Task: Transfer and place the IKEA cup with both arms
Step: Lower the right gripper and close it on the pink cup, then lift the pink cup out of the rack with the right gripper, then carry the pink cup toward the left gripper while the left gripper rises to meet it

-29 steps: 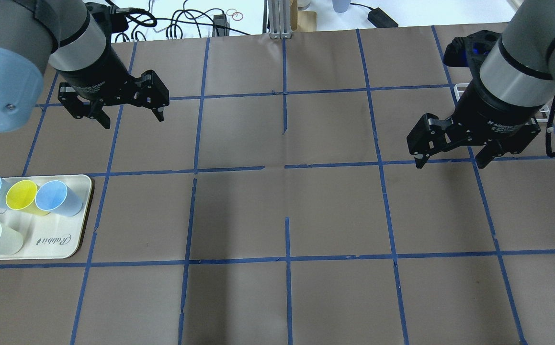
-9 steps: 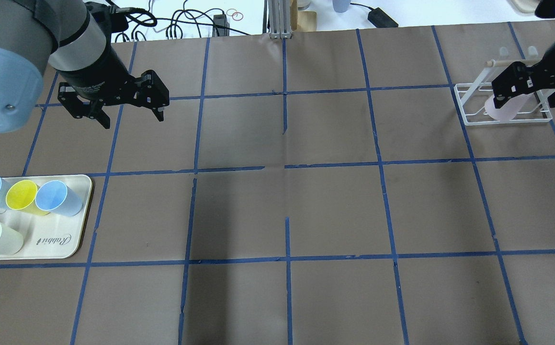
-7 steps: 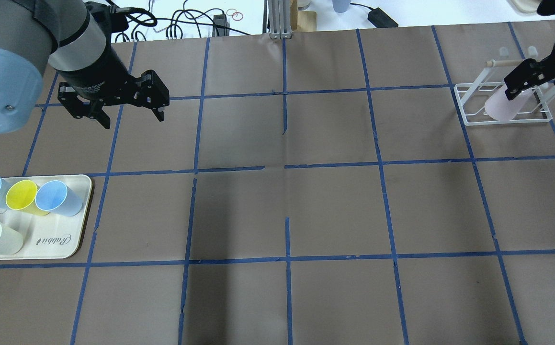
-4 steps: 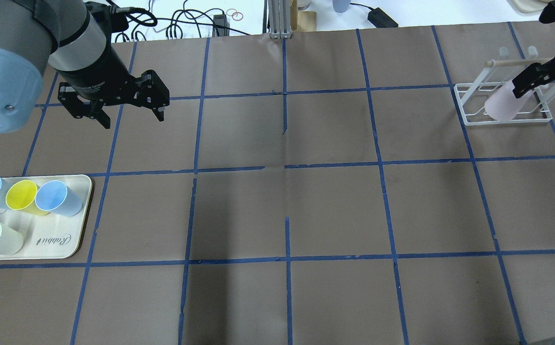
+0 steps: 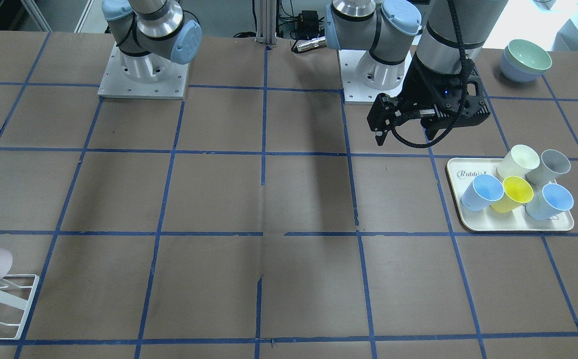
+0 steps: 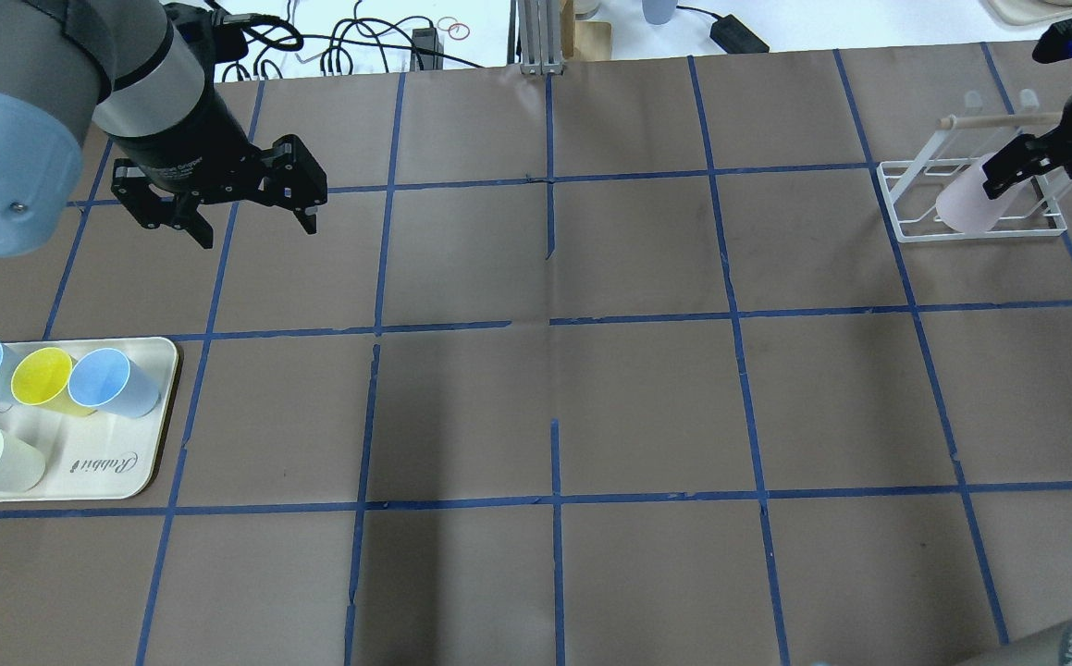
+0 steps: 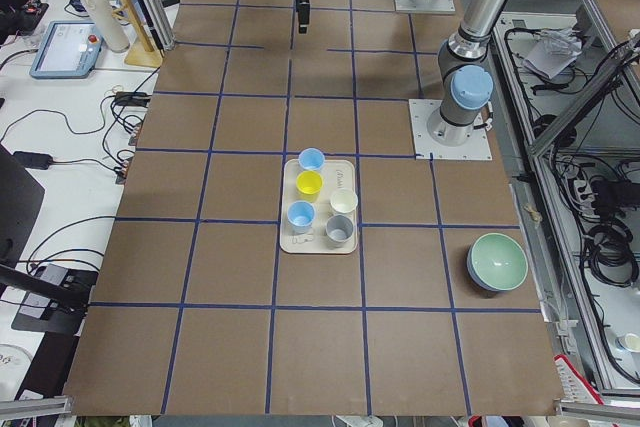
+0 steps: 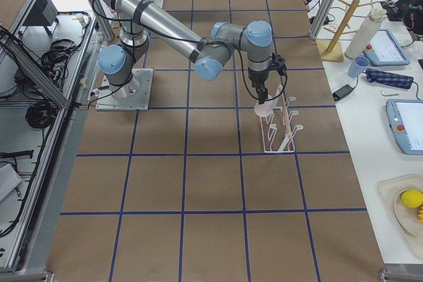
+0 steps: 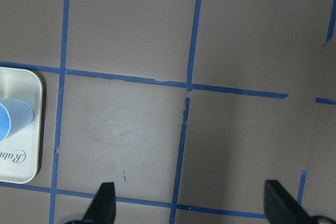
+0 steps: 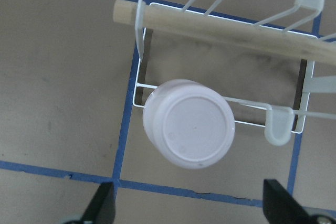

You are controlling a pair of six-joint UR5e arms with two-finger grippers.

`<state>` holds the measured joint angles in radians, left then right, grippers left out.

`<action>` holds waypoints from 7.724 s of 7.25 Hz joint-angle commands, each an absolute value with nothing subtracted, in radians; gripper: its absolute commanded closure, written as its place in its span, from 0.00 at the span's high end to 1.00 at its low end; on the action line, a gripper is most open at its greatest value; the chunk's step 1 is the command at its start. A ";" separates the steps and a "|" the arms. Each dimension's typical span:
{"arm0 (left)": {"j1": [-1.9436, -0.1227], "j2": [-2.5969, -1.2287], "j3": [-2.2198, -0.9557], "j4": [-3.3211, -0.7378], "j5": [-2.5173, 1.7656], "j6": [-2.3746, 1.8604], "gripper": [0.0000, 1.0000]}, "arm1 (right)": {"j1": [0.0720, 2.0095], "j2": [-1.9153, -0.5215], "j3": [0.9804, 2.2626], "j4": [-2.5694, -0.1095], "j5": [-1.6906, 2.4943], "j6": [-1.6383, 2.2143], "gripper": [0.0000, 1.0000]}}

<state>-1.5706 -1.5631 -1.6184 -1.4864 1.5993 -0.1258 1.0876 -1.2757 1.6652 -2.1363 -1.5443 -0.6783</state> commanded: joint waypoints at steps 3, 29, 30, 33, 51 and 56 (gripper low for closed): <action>-1.571 -1.563 -1.618 -1.486 1.598 -0.126 1.00 | 1.100 -1.209 1.664 -2.207 -1.514 -0.678 1.00; -1.571 -1.563 -1.618 -1.486 1.600 -0.126 1.00 | 1.098 -1.232 1.661 -2.253 -1.557 -0.684 0.00; -1.571 -1.563 -1.618 -1.486 1.598 -0.126 1.00 | 1.098 -1.250 1.661 -2.253 -1.555 -0.684 0.00; -1.571 -1.563 -1.620 -1.486 1.598 -0.126 1.00 | 1.098 -1.301 1.661 -2.253 -1.554 -0.693 0.00; -1.118 -1.549 -1.854 -1.729 0.676 0.434 1.00 | 1.574 -1.485 1.658 -1.803 -0.316 0.112 0.00; -1.261 -1.499 -1.853 -1.678 0.272 0.372 1.00 | 1.566 -1.444 1.819 -1.792 0.007 0.107 0.00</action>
<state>-1.2450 -1.5212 -1.8673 -1.6971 0.3220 0.4016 1.5670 -1.4500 1.7976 -1.7906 -0.0442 0.1069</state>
